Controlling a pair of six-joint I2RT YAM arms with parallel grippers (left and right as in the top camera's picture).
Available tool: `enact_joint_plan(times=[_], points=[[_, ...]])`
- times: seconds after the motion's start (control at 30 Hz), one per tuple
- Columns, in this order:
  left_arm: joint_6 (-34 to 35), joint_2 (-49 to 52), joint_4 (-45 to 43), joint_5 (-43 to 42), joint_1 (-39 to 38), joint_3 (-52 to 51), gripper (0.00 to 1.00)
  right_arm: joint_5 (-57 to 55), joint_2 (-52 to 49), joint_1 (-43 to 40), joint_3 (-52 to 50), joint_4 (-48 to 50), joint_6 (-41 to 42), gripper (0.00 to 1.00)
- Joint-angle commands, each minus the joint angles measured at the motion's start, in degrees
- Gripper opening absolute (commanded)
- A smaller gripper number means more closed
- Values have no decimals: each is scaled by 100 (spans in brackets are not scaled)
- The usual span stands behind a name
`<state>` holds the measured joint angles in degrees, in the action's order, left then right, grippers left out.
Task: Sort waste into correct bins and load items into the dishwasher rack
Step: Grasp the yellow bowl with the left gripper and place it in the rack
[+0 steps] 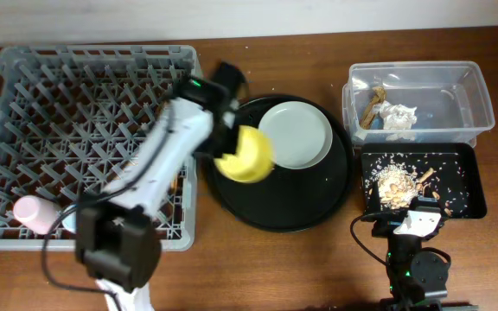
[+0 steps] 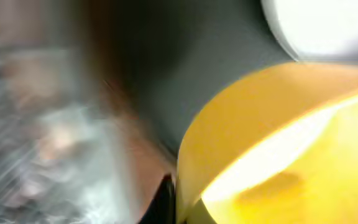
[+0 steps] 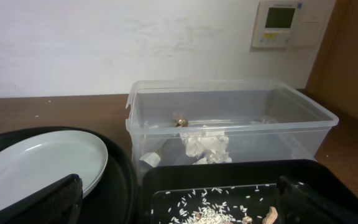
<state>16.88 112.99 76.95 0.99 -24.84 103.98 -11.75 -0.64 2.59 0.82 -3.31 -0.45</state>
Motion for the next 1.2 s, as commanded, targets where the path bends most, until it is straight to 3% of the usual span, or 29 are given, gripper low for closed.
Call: enact_joint_plan(times=[0.0,0.1,0.23,0.33,0.5,0.63,0.83,0.93,0.97,1.0,1.07,1.1,1.17], points=[[544,-774,525,3062,887,496,0,-35,28,-37,-50,-11,-17,98],[1233,-778,444,5346,1429,120,0,-35,28,-37,-50,-11,-17,98],[1596,-776,-616,7180,1504,-1325,0,-35,28,-37,-50,-11,-20,98],[1589,-774,-1696,7031,1812,-2041,0,-35,28,-37,-50,-11,-20,99],[1589,-756,-1921,6148,1843,-2153,0,-35,28,-37,-50,-11,-17,98],[1582,-439,-1928,6767,1840,-2236,0,-35,28,-37,-50,-11,-17,99],[1585,-210,-1611,6100,1517,-2238,1,-35,28,-37,-50,-11,-20,98],[1589,-210,-1255,5473,1329,-2234,11,-35,28,-37,-50,-11,-17,98],[1589,-214,-1123,5193,1303,-2197,19,-35,28,-37,-50,-11,-20,99],[1587,-216,-970,4846,1294,-2124,38,-35,28,-37,-50,-11,-17,99],[1585,-216,-501,3687,1294,-1788,59,-35,28,-37,-50,-11,-17,99],[1429,-223,-262,2761,1294,-1504,64,-35,28,-37,-50,-11,-20,98],[216,-306,-249,501,1287,-1023,65,-35,28,-37,-50,-11,-20,98]])
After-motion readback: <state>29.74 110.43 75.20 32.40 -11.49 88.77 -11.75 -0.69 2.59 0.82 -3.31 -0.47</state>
